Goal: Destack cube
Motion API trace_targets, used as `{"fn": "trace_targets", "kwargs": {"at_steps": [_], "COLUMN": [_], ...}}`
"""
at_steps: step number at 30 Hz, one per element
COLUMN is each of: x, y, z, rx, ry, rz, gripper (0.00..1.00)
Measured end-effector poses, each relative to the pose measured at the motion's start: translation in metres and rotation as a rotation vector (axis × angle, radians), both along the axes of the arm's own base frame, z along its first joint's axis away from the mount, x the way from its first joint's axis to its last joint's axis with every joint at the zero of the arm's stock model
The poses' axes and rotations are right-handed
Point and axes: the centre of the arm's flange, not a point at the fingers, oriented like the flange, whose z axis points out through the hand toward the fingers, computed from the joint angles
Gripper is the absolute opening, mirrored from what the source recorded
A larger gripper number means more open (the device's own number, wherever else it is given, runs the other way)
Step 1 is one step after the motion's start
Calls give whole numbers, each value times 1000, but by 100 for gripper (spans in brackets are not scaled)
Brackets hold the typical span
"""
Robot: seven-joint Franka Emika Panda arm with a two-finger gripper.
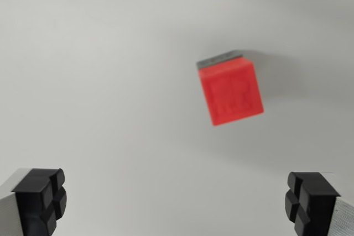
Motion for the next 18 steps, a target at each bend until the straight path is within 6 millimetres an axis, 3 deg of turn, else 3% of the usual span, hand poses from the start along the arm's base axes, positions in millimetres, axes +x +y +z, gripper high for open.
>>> {"fn": "trace_targets", "kwargs": {"at_steps": [18], "x": [8], "y": [-35], "z": [-61], "rx": [-15], "ry": [16], "rz": [244], "gripper": [100]}}
